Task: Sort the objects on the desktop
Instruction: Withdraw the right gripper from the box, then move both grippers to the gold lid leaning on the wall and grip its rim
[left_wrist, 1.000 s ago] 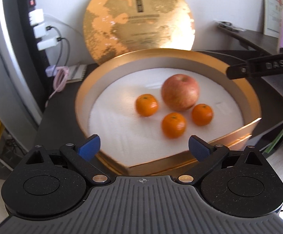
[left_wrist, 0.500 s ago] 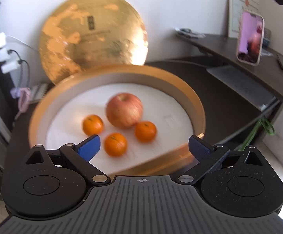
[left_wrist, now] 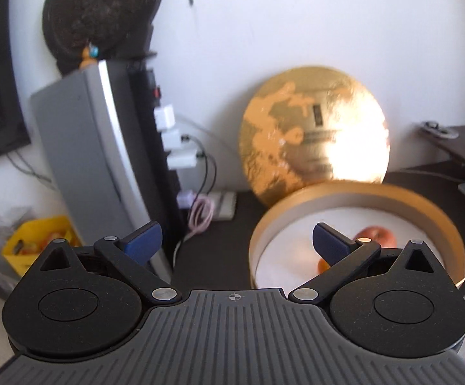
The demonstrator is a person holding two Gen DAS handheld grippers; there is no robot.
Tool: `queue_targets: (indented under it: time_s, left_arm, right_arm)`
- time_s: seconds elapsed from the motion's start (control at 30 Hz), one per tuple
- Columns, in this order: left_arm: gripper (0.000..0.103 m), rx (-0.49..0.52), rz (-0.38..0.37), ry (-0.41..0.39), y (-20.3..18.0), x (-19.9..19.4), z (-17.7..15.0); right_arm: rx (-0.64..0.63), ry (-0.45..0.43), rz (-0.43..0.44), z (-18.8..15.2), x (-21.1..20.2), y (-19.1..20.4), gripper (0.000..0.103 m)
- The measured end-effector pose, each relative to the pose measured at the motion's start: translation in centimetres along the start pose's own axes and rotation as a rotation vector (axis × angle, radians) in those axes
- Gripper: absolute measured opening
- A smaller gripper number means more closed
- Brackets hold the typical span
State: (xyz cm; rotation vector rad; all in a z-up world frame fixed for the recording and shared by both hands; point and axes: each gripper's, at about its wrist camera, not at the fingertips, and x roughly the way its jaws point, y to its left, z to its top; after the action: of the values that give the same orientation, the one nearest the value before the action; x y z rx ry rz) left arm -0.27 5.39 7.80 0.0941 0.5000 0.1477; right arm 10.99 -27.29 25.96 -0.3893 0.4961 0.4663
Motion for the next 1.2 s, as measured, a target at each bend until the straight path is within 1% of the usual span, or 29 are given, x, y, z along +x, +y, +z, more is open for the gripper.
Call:
queue_targets:
  time_s: [0.07, 0.13, 0.17, 0.23, 0.3, 0.43, 0.6, 0.77, 0.97, 1.2]
  left_arm:
    - [0.103, -0.015, -0.017, 0.052, 0.3, 0.9, -1.2]
    - [0.102, -0.030, -0.043, 0.085, 0.2, 1.3, -2.3]
    - [0.103, -0.035, -0.058, 0.098, 0.0, 1.5, -2.7]
    - [0.103, -0.033, -0.086, 0.118, -0.6, 1.6, -3.2]
    - [0.103, -0.013, -0.100, 0.129, -1.4, 1.8, -3.3]
    - [0.103, 0.010, -0.111, 0.137, -2.9, 2.1, -3.1]
    - [0.103, 0.010, -0.111, 0.153, -3.7, 2.8, -3.1]
    - [0.103, 0.007, -0.091, 0.171, -3.7, 3.8, -2.9]
    - [0.103, 0.005, -0.072, 0.170, -3.5, 5.2, -2.4]
    - [0.103, 0.012, -0.049, 0.173, -3.1, 7.6, -1.3]
  right_arm:
    - [0.015, 0.045, -0.006, -2.1, 0.8, 0.6, 0.101]
    - [0.031, 0.090, -0.009, -4.1, 1.7, 1.1, 0.101]
    - [0.050, 0.116, 0.002, -5.0, 2.1, 1.2, 0.101]
    - [0.091, 0.157, 0.022, -6.0, 2.7, 1.2, 0.101]
    - [0.111, 0.179, 0.031, -6.4, 2.9, 1.3, 0.101]
    - [0.111, 0.173, 0.019, -6.6, 2.9, 1.5, 0.101]
    - [0.127, 0.195, 0.027, -7.1, 3.7, 1.3, 0.101]
    - [0.156, 0.204, 0.032, -7.6, 4.5, 0.6, 0.101]
    - [0.194, 0.188, 0.043, -7.9, 5.7, -0.5, 0.101]
    - [0.215, 0.174, 0.022, -7.5, 8.7, -2.2, 0.102]
